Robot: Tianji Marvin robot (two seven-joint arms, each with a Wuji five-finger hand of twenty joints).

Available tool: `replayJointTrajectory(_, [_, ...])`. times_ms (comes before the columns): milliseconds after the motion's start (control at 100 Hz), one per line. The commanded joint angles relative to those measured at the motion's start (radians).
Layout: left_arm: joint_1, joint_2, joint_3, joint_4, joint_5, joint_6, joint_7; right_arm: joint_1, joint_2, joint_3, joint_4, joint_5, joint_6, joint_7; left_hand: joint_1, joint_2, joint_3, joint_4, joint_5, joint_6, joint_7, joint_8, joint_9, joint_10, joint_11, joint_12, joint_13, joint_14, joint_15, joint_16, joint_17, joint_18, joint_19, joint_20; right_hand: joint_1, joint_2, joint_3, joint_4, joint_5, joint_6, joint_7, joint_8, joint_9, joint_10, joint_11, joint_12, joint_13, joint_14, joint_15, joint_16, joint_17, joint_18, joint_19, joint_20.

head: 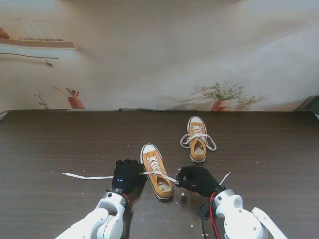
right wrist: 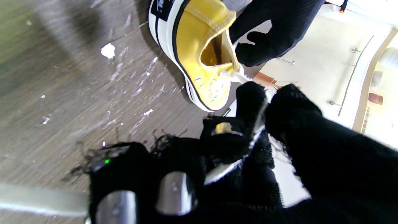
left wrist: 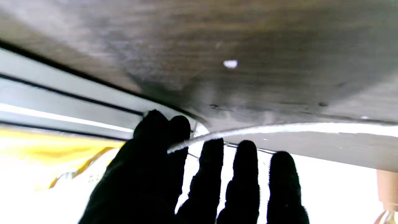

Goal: Tie the shoelaces into a bow on the shoes

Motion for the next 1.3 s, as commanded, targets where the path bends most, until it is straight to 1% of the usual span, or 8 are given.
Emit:
replayJointTrajectory(0, [0.025,0.013,-0.008,-0.012,-0.003,-0.018,0.017,-0.01,0.004,0.001,-0.011,-0.005,-0.001,0.011,-0.116,-0.071,0.228,0.032,-0.03,0.004,0.11,0.078,-0.015,0.054,-0.004,0.012,-0.036,0.042,-0.045,-0.054,-0.045,0.031,-0.087,-0.066,0.022,0.015,0.004,-0.019,0.022,-0.01,0.0,-0.019,0.024,0.026,0.021,0.012,0.03,-0.018,0.081,0.022,0.035,0.004,0.288,0.015])
replayJointTrajectory(150, [0.053,0.006,-0.047,-0.004,0.006,-0.08,0.13,-0.014,0.004,-0.001,-0.015,0.004,0.004,0.012,-0.326,-0.251,0.596,0.148,0.063,0.058,0.262,0.112,0.197,0.095,-0.009,-0.007,0.192,0.123,-0.139,-0.174,0.066,0.094,-0.322,-0.189,0.026,0.018,0.001,-0.019,0.024,-0.007,-0.001,-0.019,0.025,0.03,0.02,0.012,0.03,-0.014,0.081,0.023,0.034,0.01,0.288,0.016])
replayJointTrajectory(400, [0.024,-0.031,-0.037,0.089,-0.055,-0.2,0.295,-0.018,0.003,-0.008,-0.021,0.012,0.017,0.012,-0.392,-0.318,0.741,0.304,0.212,0.279,0.399,0.106,0.495,0.024,0.042,0.093,0.617,0.052,-0.07,-0.223,0.571,0.176,-0.184,-0.276,0.027,0.018,0.001,-0.018,0.027,-0.002,-0.001,-0.019,0.028,0.032,0.02,0.012,0.03,-0.01,0.082,0.024,0.033,0.015,0.288,0.016])
replayJointTrajectory(680, [-0.01,-0.07,-0.018,0.163,-0.185,-0.392,0.315,-0.035,0.004,0.0,-0.037,0.024,0.023,0.018,-0.228,-0.242,0.584,0.184,0.108,0.528,0.42,0.29,0.382,0.074,0.324,0.425,0.785,-0.044,0.149,-0.078,0.708,0.163,-0.057,-0.485,0.029,0.017,0.002,-0.018,0.031,0.007,-0.001,-0.02,0.033,0.037,0.023,0.013,0.03,-0.004,0.083,0.025,0.033,0.017,0.288,0.016])
replayJointTrajectory(830, [0.016,-0.067,-0.036,0.119,-0.211,-0.402,0.268,-0.049,0.006,0.006,-0.054,0.03,0.02,0.025,-0.249,-0.109,0.466,0.186,0.066,0.493,0.39,0.466,0.372,0.09,0.415,0.374,0.867,-0.128,0.479,-0.016,0.849,0.17,0.372,-0.326,0.029,0.016,0.0,-0.018,0.031,0.005,-0.002,-0.022,0.035,0.036,0.024,0.014,0.03,-0.004,0.084,0.027,0.033,0.019,0.288,0.014])
replayJointTrajectory(910, [0.041,-0.065,-0.056,0.077,-0.218,-0.384,0.251,-0.052,0.006,0.008,-0.061,0.032,0.017,0.028,-0.263,-0.054,0.396,0.157,0.06,0.396,0.374,0.483,0.421,0.091,0.402,0.293,0.868,-0.246,0.791,-0.02,0.948,-0.005,0.804,-0.033,0.023,0.006,-0.001,-0.018,0.03,0.003,-0.004,-0.022,0.034,0.033,0.028,0.016,0.03,-0.01,0.086,0.029,0.033,0.017,0.288,0.013])
replayJointTrajectory(1010, [0.082,-0.059,-0.09,0.015,-0.217,-0.339,0.227,-0.06,0.007,0.009,-0.075,0.04,0.019,0.031,-0.249,-0.018,0.329,0.072,0.079,0.226,0.293,0.432,0.553,0.097,0.312,0.189,0.867,-0.302,0.952,0.012,0.982,-0.155,1.025,0.117,-0.038,-0.016,-0.01,-0.018,0.028,0.011,-0.017,-0.03,0.04,0.028,0.054,0.027,0.03,-0.022,0.092,0.042,0.037,0.008,0.288,0.028])
replayJointTrajectory(1290, [0.158,-0.033,-0.17,-0.093,-0.124,-0.257,0.221,-0.079,0.007,0.013,-0.11,0.034,-0.006,0.024,-0.161,0.021,0.014,-0.023,0.044,0.034,0.099,0.328,0.758,-0.188,0.72,0.23,0.865,-0.35,1.136,0.036,1.014,-0.275,1.147,0.318,-0.038,-0.064,0.006,-0.014,0.002,0.013,-0.056,-0.034,0.045,0.004,0.08,0.033,0.032,-0.049,0.089,0.058,0.04,-0.009,0.288,0.043])
